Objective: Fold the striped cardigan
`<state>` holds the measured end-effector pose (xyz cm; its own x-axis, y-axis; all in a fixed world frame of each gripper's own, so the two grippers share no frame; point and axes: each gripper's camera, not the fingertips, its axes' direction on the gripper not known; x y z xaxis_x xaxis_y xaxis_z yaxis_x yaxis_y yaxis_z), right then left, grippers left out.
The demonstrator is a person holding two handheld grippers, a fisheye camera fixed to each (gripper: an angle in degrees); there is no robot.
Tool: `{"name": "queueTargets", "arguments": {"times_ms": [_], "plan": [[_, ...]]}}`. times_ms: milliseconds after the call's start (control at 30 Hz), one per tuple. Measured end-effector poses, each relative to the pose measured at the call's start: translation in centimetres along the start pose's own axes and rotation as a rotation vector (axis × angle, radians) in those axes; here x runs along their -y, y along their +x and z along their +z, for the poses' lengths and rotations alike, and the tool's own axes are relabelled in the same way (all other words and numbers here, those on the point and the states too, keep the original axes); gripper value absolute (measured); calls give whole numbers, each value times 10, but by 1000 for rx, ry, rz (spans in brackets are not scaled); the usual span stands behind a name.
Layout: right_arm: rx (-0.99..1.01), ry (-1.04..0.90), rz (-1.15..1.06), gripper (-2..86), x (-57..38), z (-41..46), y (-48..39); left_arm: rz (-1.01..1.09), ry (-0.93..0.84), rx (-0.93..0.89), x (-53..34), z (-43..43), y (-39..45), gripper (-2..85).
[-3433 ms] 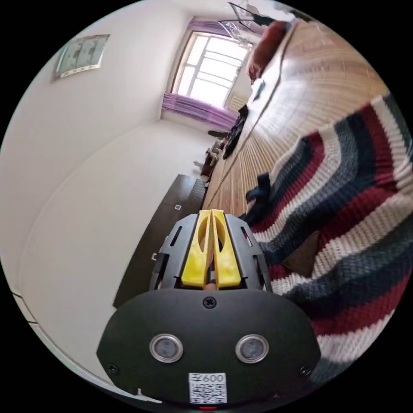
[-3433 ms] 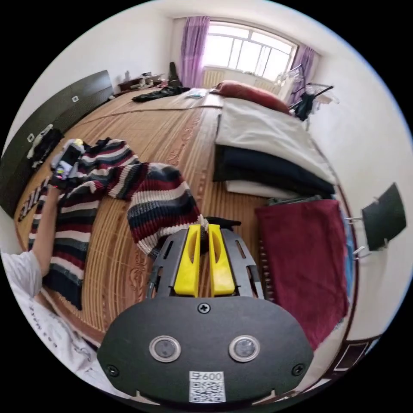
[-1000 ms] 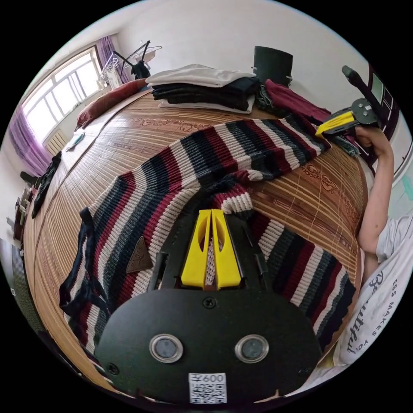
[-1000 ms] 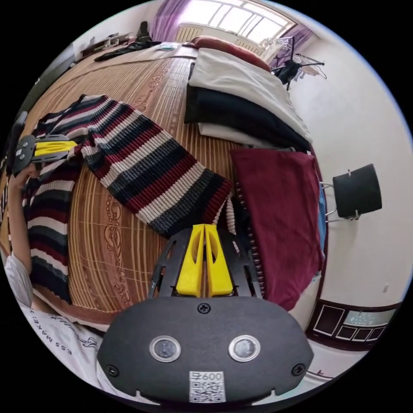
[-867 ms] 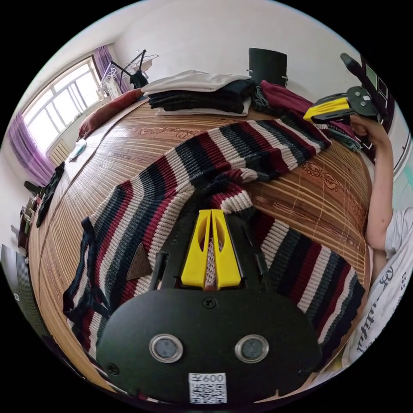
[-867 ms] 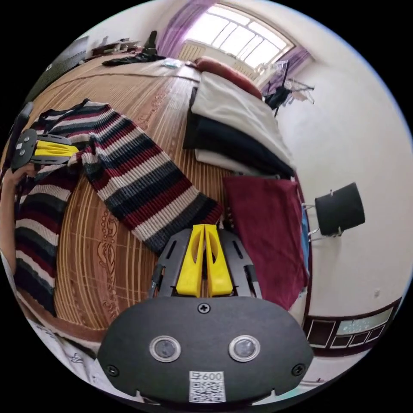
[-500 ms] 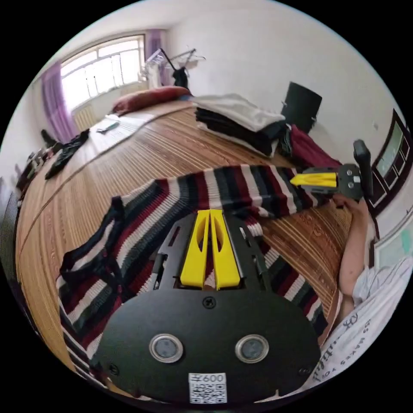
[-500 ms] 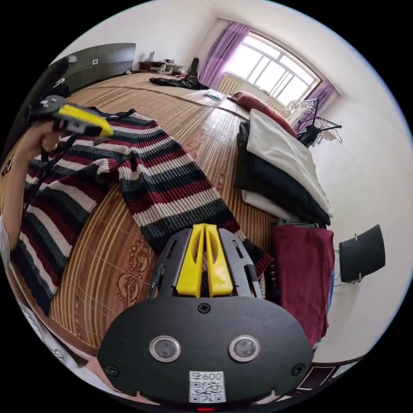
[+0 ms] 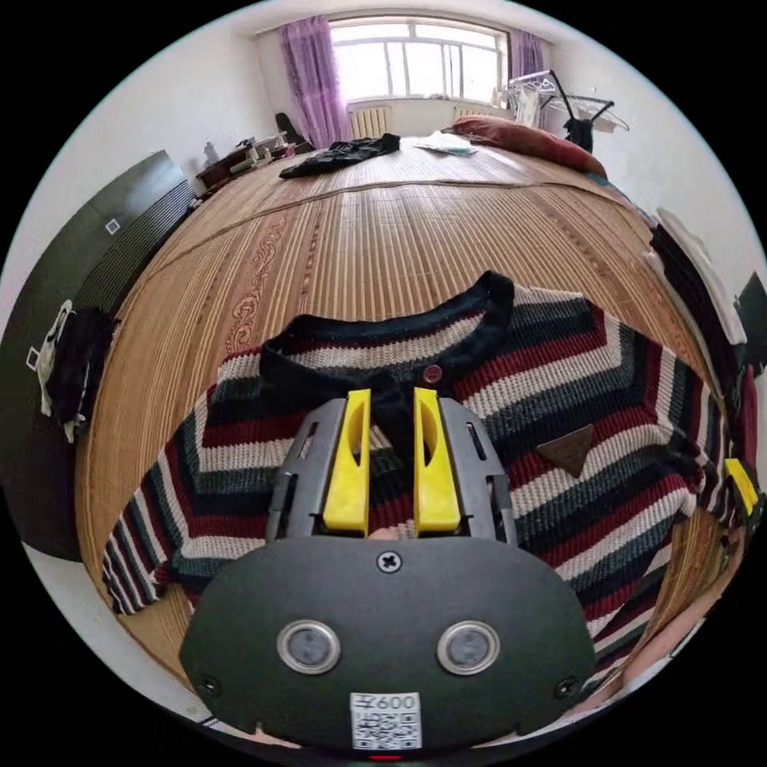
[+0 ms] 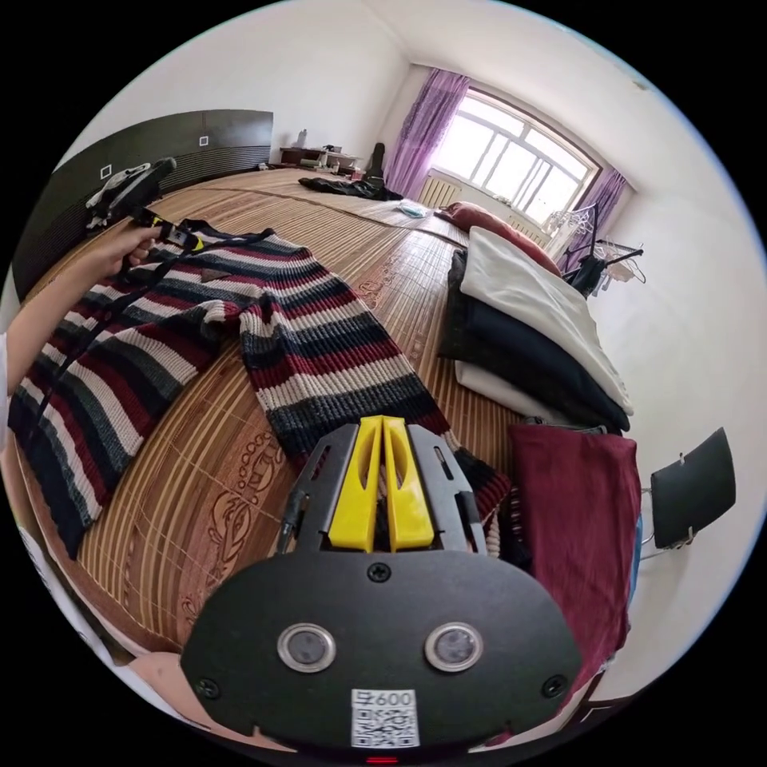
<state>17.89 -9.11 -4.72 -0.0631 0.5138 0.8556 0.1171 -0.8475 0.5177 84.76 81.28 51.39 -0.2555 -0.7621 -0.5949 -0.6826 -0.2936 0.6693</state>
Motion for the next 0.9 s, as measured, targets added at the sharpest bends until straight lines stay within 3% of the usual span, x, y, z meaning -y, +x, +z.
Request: {"name": "queueTargets", "arguments": {"times_ms": [133,367,500,733,900], "plan": [[1,3,-4,-9,-3,-1,1,78,51,168,-3,-8,20,28],[-1,2,-6,-9,-6,-2,0,28,205,-17,-17,-45,7,21],[-18,1,-26,-9,-6,-2,-5,23,149,-243,-8,-32,8,19],[-29,6,-41,-8,-6,-2,-9,44,41,-184,0,10,39,27],[-31,5,-42,-8,-5,-2,-11,28,73,-122,-5,11,61,48]]}}
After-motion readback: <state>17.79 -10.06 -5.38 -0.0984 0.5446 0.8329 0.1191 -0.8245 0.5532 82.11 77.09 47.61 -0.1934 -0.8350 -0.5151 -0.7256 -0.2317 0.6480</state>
